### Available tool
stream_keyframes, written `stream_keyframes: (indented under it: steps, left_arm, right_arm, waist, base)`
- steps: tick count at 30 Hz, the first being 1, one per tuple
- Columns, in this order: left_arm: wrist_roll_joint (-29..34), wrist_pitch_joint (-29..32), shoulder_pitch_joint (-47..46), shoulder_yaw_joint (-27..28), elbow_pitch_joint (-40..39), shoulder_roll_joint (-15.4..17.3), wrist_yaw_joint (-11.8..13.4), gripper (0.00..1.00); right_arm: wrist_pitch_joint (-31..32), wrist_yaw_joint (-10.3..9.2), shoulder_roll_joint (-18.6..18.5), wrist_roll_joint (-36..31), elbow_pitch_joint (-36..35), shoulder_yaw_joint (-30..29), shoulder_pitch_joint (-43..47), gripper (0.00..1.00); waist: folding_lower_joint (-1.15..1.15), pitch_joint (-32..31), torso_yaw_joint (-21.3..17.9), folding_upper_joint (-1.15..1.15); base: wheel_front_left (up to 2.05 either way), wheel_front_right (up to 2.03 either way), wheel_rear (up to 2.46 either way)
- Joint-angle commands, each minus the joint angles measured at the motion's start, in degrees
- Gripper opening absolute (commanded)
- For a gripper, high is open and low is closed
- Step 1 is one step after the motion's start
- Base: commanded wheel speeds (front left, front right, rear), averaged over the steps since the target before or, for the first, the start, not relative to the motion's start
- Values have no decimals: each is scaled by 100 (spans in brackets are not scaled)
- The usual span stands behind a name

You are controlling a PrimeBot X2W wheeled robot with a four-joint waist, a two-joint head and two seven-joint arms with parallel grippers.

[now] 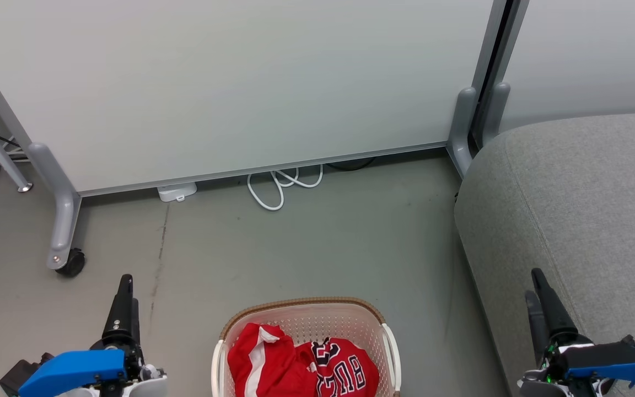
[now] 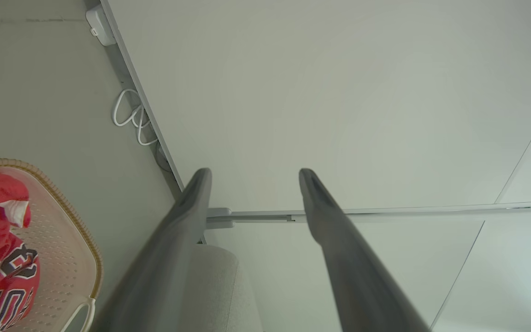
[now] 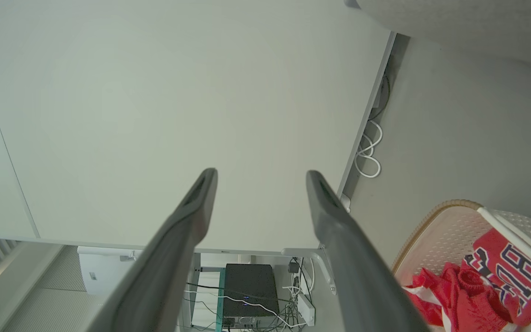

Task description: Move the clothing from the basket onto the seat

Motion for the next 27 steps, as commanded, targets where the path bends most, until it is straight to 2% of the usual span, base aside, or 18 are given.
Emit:
stream_keyframes:
  steps: [1, 19, 27]
  left_arm:
    - [199, -63, -149, -69, -140, 46, 38, 100]
    - [2097, -476, -97, -464, -362, 55, 229, 100]
    - [3186, -637, -88, -628, -356, 62, 239, 100]
  right_arm:
    - [-70, 4, -30, -238, -62, 33, -178, 100]
    - [-472, 7, -46, -2287, -9, 184, -268, 100]
    - [-585, 8, -53, -2994, -59, 231, -272, 100]
  waist:
    - [0, 2, 2, 0]
    - [0, 10, 7, 0]
    - [0, 2, 11, 0]
  base:
    - [0, 0, 0]
    - [0, 0, 0]
    - [0, 0, 0]
